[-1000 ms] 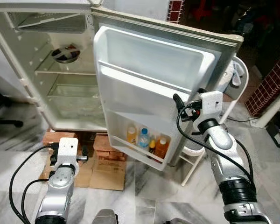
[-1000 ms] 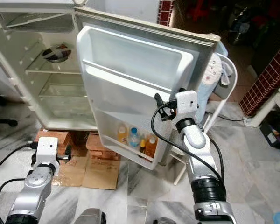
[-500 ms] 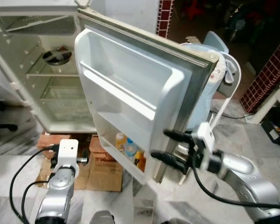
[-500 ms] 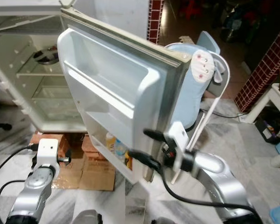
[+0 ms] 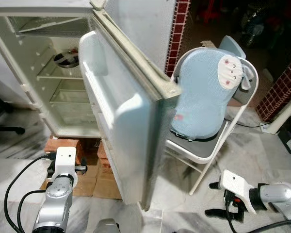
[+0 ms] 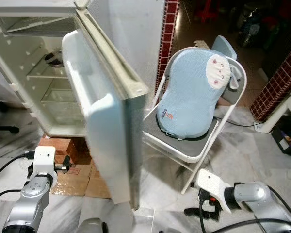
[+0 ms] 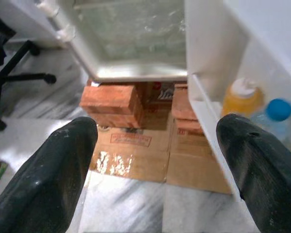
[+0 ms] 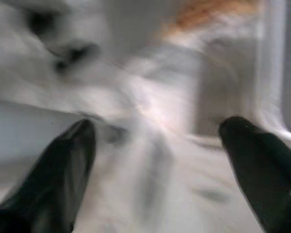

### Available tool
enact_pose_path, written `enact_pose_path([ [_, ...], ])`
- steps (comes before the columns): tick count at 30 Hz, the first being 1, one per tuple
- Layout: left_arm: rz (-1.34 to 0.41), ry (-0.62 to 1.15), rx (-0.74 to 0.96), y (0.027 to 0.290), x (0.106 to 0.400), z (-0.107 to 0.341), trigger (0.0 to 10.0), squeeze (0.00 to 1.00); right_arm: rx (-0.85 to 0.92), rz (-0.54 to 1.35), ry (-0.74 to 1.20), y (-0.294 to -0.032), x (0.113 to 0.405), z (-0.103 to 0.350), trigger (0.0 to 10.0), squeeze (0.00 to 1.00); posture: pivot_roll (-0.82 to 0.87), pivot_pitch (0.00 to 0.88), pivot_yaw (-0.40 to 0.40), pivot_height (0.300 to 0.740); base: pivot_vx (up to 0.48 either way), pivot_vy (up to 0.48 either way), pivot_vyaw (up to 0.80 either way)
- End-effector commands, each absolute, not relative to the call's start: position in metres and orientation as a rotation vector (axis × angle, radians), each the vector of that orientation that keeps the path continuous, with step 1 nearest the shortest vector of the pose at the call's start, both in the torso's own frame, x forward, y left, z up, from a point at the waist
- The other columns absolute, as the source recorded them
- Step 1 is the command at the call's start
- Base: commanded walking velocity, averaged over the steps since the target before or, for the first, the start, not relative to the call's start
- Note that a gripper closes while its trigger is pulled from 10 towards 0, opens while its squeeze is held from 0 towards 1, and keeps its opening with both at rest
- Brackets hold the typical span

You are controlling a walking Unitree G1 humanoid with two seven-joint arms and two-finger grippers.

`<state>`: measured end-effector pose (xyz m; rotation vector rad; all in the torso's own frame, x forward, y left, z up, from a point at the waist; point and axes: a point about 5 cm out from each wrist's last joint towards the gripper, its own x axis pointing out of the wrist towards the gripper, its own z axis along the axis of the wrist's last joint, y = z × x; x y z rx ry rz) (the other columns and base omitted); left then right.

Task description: Restocking fridge

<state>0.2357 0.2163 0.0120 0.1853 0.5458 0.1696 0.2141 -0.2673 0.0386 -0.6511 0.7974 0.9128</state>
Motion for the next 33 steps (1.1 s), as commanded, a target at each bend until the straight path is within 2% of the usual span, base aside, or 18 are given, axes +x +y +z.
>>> enact_pose_path([
  [1,0.186,0.550,0.203,0.219,0.235,0.013,10.0,0.00,-0.720,0.740,0.704,-0.270,0.238,0.046,10.0,0.00,0.10,0.000,-0.007,0.740,0.000,0.000,0.00],
  [3,0.186,0.550,0.203,0.219,0.235,0.013,10.0,0.00,-0.720,0.740,0.704,-0.270,0.238,0.046,10.0,0.00,0.10,0.000,-0.007,0.740,0.000,0.000,0.00],
  [4,0.224,0.568,0.197,0.225,0.233,0.011,10.0,0.00,-0.571,0.479,0.432,-0.250,0.280,0.074,10.0,0.00,0.10,0.000,-0.006,0.740,0.000,0.000,0.00],
  [6,0.224,0.568,0.197,0.225,0.233,0.011,10.0,0.00,-0.571,0.479,0.432,-0.250,0.280,0.074,10.0,0.00,0.10,0.000,-0.006,0.740,0.000,0.000,0.00],
  [7,0.241,0.577,0.186,0.228,0.231,0.010,10.0,0.00,-0.449,0.390,0.300,-0.235,0.294,0.090,10.0,0.00,0.11,0.000,-0.005,0.740,0.000,0.000,0.00],
  [8,0.241,0.577,0.186,0.228,0.231,0.010,10.0,0.00,-0.449,0.390,0.300,-0.235,0.294,0.090,10.0,0.00,0.11,0.000,-0.005,0.740,0.000,0.000,0.00],
  [10,0.273,0.594,0.159,0.233,0.230,0.009,10.0,0.00,-0.255,0.339,0.132,-0.200,0.307,0.109,10.0,0.00,0.11,0.000,-0.008,0.740,0.000,0.407,0.00],
  [11,0.273,0.594,0.159,0.233,0.230,0.009,10.0,0.00,-0.255,0.339,0.132,-0.200,0.307,0.109,10.0,0.00,0.11,0.000,-0.008,0.740,0.000,0.469,0.00],
  [13,0.296,0.608,0.147,0.236,0.229,0.008,10.0,0.00,-0.106,0.329,0.081,-0.173,0.311,0.113,10.0,0.00,0.12,0.000,-0.008,0.740,0.000,0.469,0.00],
  [17,0.304,0.614,0.147,0.238,0.229,0.007,10.0,0.00,-0.025,0.303,0.062,-0.157,0.317,0.114,10.0,0.00,0.12,0.000,-0.007,0.740,0.000,0.465,0.00],
  [33,0.312,0.622,0.148,0.236,0.230,0.007,10.0,0.00,0.008,0.259,0.068,-0.141,0.326,0.115,10.0,0.00,0.12,0.000,-0.015,0.740,0.000,0.457,0.00],
])
